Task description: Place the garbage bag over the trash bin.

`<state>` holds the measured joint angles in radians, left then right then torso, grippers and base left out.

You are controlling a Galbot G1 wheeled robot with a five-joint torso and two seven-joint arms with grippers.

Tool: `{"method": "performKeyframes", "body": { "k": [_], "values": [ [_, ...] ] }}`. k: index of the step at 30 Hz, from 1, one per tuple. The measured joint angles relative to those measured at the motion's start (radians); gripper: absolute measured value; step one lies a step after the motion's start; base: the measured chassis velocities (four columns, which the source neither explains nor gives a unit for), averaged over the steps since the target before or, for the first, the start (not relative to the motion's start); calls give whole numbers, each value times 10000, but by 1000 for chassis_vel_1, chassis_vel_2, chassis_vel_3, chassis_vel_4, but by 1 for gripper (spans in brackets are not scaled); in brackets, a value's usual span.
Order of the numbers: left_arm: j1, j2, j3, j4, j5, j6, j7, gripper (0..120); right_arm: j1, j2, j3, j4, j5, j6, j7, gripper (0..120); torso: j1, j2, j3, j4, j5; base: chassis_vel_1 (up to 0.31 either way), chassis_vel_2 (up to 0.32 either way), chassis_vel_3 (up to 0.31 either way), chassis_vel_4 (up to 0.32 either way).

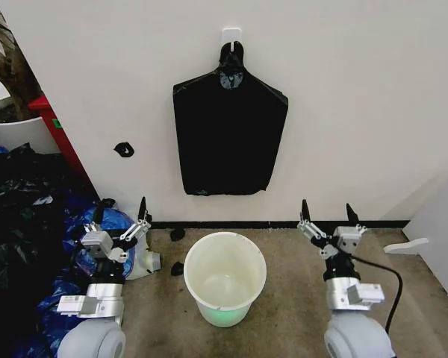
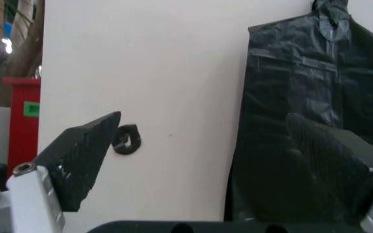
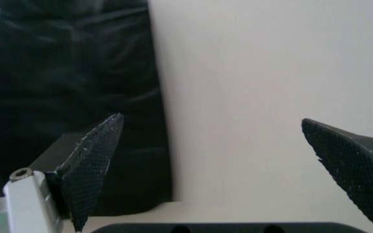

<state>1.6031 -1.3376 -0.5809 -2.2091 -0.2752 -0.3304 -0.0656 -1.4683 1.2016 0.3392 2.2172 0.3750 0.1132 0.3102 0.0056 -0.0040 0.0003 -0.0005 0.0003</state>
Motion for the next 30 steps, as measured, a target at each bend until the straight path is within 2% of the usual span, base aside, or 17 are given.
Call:
{"method": "performKeyframes", "body": {
  "k": [1,4,6,8,12,13,16,18,24,30],
  "values": [
    [0,0,0,0,0,0,0,100,0,0,0,0,0,0,0,100,0,0,0,0,0,0,0,0,0],
    [148,-82,-58,303,423,-339,-1,100,1330,-494,-784,-234,2248,-20,-565,100,0,0,0,1,-2,0,0,0,0],
    [173,-102,-69,342,440,-373,-5,100,1662,-548,-941,-355,2579,-16,-659,100,0,0,0,0,-2,0,0,0,0],
    [169,-175,-100,447,438,-416,-34,100,3047,-642,-1497,-1064,3534,107,-1029,100,0,0,1,4,-1,0,0,0,0],
    [-309,-281,-117,508,193,-305,-61,100,5310,-309,-2268,-2504,4463,329,-1342,100,3,-1,3,2,0,0,0,0,0],
    [-309,-281,-117,508,193,-305,-61,100,5310,-309,-2268,-2504,4463,329,-1342,100,3,-1,3,2,0,0,0,0,0],
    [-528,-269,-153,533,31,-190,-63,100,7247,158,-2729,-3566,5216,501,-1457,100,2,0,2,1,-3,0,0,0,0],
    [-534,-268,-188,674,29,-218,-71,100,8052,375,-2933,-4161,5398,633,-1594,100,2,-1,3,6,-3,0,0,0,0],
    [-678,-299,-229,891,-110,-238,-144,100,9487,953,-3486,-5289,5641,717,-1658,100,2,-2,2,1,-5,0,0,0,0],
    [-823,-306,-248,999,-193,-232,-204,100,10169,1406,-3924,-6145,5443,721,-1700,100,2,-2,1,-1,-5,0,0,0,0]
  ]
}}
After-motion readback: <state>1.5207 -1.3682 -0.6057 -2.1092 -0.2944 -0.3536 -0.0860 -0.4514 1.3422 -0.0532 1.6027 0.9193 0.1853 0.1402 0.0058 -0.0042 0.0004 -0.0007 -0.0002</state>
